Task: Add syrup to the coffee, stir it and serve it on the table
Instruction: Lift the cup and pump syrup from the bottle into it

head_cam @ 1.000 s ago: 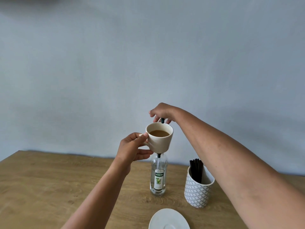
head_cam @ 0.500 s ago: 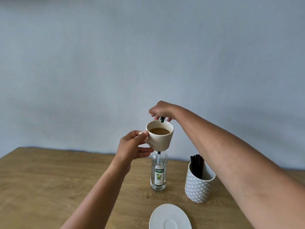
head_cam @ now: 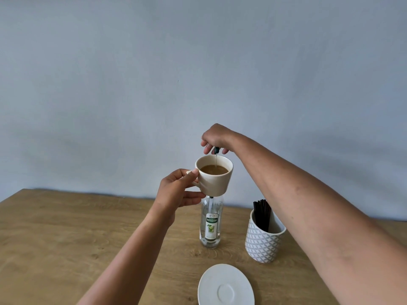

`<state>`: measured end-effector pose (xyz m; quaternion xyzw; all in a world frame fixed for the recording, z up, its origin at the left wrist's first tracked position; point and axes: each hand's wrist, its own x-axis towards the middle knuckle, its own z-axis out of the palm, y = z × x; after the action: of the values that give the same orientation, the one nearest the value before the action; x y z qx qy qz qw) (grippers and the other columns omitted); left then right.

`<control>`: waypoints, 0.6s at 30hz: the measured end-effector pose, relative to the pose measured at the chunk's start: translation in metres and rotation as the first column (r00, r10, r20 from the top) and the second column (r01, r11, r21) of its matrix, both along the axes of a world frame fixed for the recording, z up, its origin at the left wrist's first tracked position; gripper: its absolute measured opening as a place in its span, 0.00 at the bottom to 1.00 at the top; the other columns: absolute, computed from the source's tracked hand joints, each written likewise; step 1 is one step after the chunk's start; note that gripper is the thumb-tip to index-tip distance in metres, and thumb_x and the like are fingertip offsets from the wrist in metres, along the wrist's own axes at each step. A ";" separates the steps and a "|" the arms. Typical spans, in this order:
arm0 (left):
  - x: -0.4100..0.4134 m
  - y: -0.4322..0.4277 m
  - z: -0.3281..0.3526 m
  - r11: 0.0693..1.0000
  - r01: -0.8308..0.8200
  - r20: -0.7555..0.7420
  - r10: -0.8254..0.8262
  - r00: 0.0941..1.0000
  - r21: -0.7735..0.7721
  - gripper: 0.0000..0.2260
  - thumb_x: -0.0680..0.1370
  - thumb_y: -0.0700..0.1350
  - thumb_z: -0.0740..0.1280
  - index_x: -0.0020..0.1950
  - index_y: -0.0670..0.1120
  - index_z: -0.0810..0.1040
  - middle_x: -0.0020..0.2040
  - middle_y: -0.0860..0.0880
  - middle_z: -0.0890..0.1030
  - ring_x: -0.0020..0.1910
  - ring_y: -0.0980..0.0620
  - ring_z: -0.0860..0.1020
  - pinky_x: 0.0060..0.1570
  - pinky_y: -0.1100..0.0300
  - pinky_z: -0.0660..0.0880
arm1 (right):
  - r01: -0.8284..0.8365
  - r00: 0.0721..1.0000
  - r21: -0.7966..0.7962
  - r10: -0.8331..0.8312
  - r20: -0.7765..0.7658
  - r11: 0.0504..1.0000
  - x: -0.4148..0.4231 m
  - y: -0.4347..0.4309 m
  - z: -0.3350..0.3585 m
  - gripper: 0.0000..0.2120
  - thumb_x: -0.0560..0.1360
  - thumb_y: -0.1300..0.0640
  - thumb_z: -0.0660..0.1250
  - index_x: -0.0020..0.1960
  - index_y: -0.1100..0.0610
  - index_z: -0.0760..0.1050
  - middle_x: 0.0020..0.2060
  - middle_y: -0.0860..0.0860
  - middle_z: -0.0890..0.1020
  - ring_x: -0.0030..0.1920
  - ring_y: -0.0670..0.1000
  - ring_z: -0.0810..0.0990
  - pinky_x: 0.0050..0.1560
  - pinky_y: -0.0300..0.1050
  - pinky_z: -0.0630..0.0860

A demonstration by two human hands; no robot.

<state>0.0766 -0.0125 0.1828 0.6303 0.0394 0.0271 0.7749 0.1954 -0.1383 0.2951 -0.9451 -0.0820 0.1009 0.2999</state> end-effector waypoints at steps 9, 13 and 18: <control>-0.003 -0.002 0.002 1.000 0.001 0.004 -0.001 1.000 0.002 0.09 0.77 0.50 0.71 0.43 0.45 0.79 0.50 0.38 0.86 0.43 0.36 0.87 0.41 0.51 0.84 | -0.014 1.000 -0.030 0.014 0.003 0.999 0.004 0.000 -0.002 0.16 0.77 0.52 0.56 0.56 0.57 0.77 0.46 0.51 0.86 0.49 0.53 0.83 0.50 0.51 0.73; -0.004 0.000 0.005 1.000 0.003 0.014 -0.003 1.000 0.005 0.10 0.77 0.51 0.71 0.44 0.44 0.79 0.50 0.38 0.86 0.43 0.37 0.87 0.41 0.51 0.84 | -0.058 0.998 -0.052 0.059 0.020 0.997 0.005 -0.001 0.004 0.17 0.75 0.45 0.59 0.53 0.56 0.78 0.45 0.50 0.86 0.47 0.53 0.82 0.50 0.52 0.73; -0.002 0.003 0.006 1.000 -0.004 0.019 0.004 1.000 0.006 0.10 0.77 0.51 0.71 0.43 0.45 0.79 0.50 0.38 0.86 0.42 0.37 0.87 0.43 0.51 0.84 | -0.071 0.997 -0.072 0.073 0.030 0.995 0.005 0.000 0.006 0.18 0.75 0.44 0.59 0.52 0.56 0.78 0.44 0.50 0.86 0.47 0.53 0.82 0.48 0.51 0.73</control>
<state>0.0742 -0.0097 0.1885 0.6324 0.0333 0.0346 0.7732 0.2007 -0.1381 0.3015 -0.9530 -0.1172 0.0990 0.2611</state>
